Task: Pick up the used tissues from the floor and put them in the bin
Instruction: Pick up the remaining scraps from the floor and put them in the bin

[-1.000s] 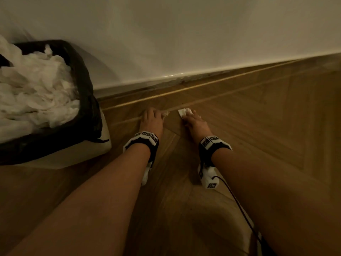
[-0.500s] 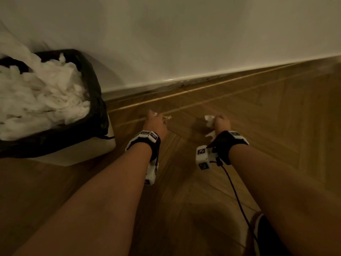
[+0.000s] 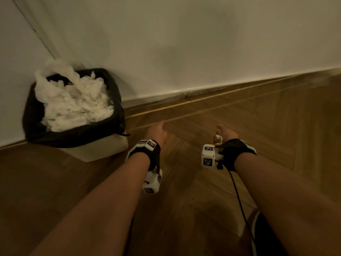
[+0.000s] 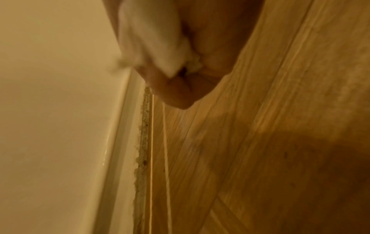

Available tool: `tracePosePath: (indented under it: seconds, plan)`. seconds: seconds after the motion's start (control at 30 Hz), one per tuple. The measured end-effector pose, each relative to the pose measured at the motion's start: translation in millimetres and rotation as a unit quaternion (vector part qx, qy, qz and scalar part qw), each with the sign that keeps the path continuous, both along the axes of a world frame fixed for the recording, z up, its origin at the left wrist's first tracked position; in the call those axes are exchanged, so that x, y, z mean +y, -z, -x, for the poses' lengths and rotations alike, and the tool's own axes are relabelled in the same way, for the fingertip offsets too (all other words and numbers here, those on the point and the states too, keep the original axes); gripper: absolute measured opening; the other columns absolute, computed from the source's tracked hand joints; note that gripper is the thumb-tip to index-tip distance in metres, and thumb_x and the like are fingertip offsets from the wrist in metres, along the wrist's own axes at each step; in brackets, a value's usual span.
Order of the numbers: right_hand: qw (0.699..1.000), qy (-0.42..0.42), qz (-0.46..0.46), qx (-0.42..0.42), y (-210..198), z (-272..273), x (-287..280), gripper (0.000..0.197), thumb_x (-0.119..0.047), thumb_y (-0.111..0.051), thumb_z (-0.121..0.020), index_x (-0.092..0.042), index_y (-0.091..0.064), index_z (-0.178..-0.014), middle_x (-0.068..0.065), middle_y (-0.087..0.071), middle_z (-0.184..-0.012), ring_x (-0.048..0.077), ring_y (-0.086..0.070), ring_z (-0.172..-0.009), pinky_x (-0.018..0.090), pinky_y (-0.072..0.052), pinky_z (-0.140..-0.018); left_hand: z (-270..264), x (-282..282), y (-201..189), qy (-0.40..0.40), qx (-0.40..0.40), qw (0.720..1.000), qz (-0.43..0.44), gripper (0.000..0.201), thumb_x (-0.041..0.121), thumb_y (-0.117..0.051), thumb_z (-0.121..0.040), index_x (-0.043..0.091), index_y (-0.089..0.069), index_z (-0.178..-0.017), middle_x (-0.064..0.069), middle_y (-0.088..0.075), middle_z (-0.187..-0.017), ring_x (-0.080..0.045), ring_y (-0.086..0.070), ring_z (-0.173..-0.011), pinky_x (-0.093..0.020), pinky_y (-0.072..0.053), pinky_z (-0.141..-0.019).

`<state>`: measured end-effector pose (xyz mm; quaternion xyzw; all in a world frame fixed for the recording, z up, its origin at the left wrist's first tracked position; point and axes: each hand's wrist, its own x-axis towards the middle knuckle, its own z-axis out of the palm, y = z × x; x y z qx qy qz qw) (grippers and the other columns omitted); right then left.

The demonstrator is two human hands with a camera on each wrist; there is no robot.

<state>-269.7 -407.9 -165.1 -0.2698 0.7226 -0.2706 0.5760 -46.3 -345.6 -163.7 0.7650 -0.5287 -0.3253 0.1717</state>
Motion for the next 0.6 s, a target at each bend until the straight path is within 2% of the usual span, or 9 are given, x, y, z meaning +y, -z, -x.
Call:
tracePosePath:
  seconds: [0.07,0.1,0.13,0.17,0.23,0.27,0.37,0.5,0.6]
  plan:
    - [0.997,0.007,0.017,-0.081,-5.3,-8.8,6.0,0.046,-0.028,-0.046,-0.097,-0.002,-0.043,-0.136,0.016,-0.050,-0.137,0.029,-0.053,-0.123,0.032,-0.053,-0.079,-3.1,14.8,-9.6,-0.006,0.015,1.000,0.008,0.047,0.009,-0.040,-0.096,0.016,-0.037,-0.143,-0.017,-0.057,-0.127,-0.030,-0.056,-0.112,-0.034,-0.046,-0.094]
    - [0.991,0.016,0.017,-0.134,-9.2,-14.0,9.2,0.044,-0.026,-0.045,-0.098,-0.002,-0.043,-0.135,0.015,-0.052,-0.134,0.026,-0.057,-0.119,0.027,-0.055,-0.072,-4.3,23.4,-15.3,-0.017,0.039,0.999,0.009,0.047,0.009,-0.041,-0.096,0.016,-0.038,-0.142,-0.015,-0.057,-0.127,-0.030,-0.056,-0.112,-0.034,-0.046,-0.094]
    - [0.984,0.037,0.013,-0.173,-16.1,-20.2,13.3,0.042,-0.027,-0.043,-0.100,-0.002,-0.045,-0.133,0.014,-0.056,-0.127,0.021,-0.063,-0.108,0.023,-0.054,-0.065,-5.6,32.0,-21.1,-0.028,0.063,0.998,0.009,0.046,0.009,-0.043,-0.095,0.015,-0.040,-0.141,-0.014,-0.059,-0.125,-0.029,-0.058,-0.109,-0.032,-0.048,-0.088]
    - [0.981,0.047,0.009,-0.187,-23.2,-26.8,18.3,0.040,-0.032,-0.040,-0.100,-0.003,-0.049,-0.127,0.013,-0.062,-0.111,0.015,-0.069,-0.085,0.020,-0.051,-0.053,-7.2,40.7,-27.3,-0.039,0.085,0.996,0.007,0.045,0.009,-0.045,-0.095,0.014,-0.042,-0.139,-0.014,-0.061,-0.122,-0.030,-0.059,-0.106,-0.030,-0.049,-0.079]
    - [0.983,0.030,0.009,-0.179,-39.3,-39.4,29.6,0.044,-0.045,-0.036,-0.099,-0.006,-0.055,-0.104,0.004,-0.053,-0.071,0.007,-0.046,-0.033,0.017,-0.033,-0.031,-10.5,55.3,-42.8,-0.061,0.147,0.987,0.008,0.041,0.007,-0.046,-0.095,0.013,-0.046,-0.136,-0.014,-0.063,-0.117,-0.028,-0.063,-0.097,-0.023,-0.049,-0.057]
    - [0.985,0.018,0.010,-0.172,-48.3,-46.7,34.0,0.046,-0.049,-0.035,-0.098,-0.007,-0.053,-0.091,0.001,-0.043,-0.061,0.007,-0.033,-0.026,0.014,-0.026,-0.030,-13.5,60.3,-51.9,-0.071,0.168,0.983,0.012,0.039,0.005,-0.045,-0.094,0.012,-0.049,-0.133,-0.013,-0.064,-0.115,-0.024,-0.064,-0.091,-0.018,-0.047,-0.047]
    - [0.988,0.014,0.034,-0.152,-82.1,-70.9,44.5,0.048,-0.047,-0.033,-0.099,-0.013,-0.041,-0.067,-0.001,-0.029,-0.056,0.013,-0.026,-0.038,0.020,-0.024,-0.041,-24.3,70.8,-83.6,-0.097,0.163,0.981,0.035,0.031,0.004,-0.042,-0.095,0.010,-0.060,-0.120,-0.007,-0.067,-0.098,-0.013,-0.059,-0.069,-0.018,-0.048,-0.047]
    - [0.973,-0.015,0.084,-0.216,-134.9,-98.6,51.9,0.033,-0.024,-0.033,-0.095,-0.016,-0.035,-0.063,-0.002,-0.033,-0.051,0.013,-0.021,-0.046,0.023,-0.019,-0.046,-39.9,89.8,-130.3,-0.081,0.209,0.973,0.048,0.028,0.001,-0.039,-0.096,0.007,-0.061,-0.112,-0.003,-0.058,-0.078,-0.012,-0.056,-0.052,-0.019,-0.045,-0.039]
    - [0.948,-0.071,0.105,-0.291,-179.6,-113.1,67.7,0.007,-0.012,-0.035,-0.067,-0.016,-0.036,-0.061,-0.001,-0.032,-0.051,0.014,-0.022,-0.046,0.023,-0.015,-0.048,-53.5,103.1,-161.4,-0.093,0.175,0.977,0.077,0.030,0.002,-0.039,-0.094,0.012,-0.066,-0.104,-0.001,-0.053,-0.066,-0.010,-0.046,-0.049,-0.017,-0.037,-0.037]
